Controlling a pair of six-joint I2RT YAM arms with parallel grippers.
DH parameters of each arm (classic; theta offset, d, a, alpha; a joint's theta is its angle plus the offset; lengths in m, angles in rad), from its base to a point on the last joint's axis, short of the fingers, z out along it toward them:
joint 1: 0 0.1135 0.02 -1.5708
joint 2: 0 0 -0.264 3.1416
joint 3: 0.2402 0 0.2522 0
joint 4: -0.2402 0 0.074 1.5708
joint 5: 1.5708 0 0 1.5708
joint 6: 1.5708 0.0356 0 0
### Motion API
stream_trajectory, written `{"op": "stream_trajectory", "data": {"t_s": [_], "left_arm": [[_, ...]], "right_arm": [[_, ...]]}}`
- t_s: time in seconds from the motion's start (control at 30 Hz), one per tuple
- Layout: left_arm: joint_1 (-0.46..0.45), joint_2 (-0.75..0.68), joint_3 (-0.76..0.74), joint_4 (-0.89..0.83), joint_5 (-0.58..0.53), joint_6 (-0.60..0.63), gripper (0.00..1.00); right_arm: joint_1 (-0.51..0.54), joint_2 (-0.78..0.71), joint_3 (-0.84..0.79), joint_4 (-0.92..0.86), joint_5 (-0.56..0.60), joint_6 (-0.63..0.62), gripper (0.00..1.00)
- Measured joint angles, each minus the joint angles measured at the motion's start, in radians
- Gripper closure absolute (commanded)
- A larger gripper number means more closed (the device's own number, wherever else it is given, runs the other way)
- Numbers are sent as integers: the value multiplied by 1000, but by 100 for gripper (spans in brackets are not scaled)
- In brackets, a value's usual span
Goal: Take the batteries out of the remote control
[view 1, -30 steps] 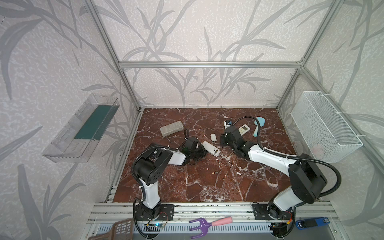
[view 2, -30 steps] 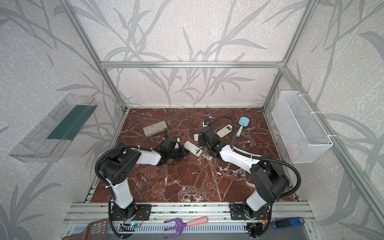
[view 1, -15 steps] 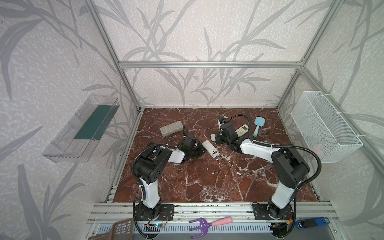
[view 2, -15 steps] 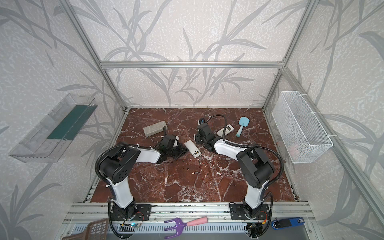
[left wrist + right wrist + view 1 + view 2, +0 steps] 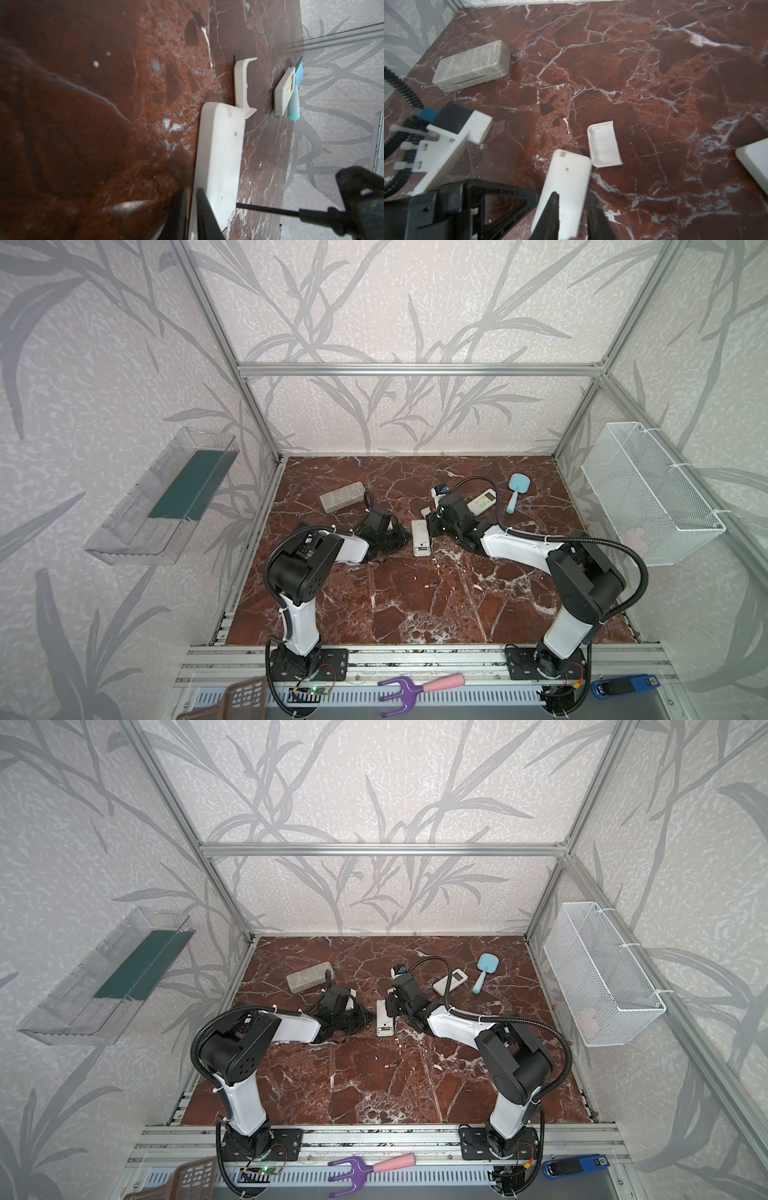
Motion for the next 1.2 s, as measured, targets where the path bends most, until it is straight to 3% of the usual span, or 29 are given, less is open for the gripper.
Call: {"op": "stream_trajectory", "data": {"t_s": [0.33,0.6,0.8,1.2], "left_arm": [[7,-17,-16,2,-1,12,79],[24,-94,-70,-56,-9,41,78],[21,-172,-124,-90,-10,48,79],[-79,-245,-186,-80,-23,31,81]], "right_arm": [[16,-42,-12,-24,-18,-3,100],[16,-108,-17,-25,-88,-174,100],[8,-116,1,-25,-203,-305,100],[-100,26,55,141,-562,-342,100]]}}
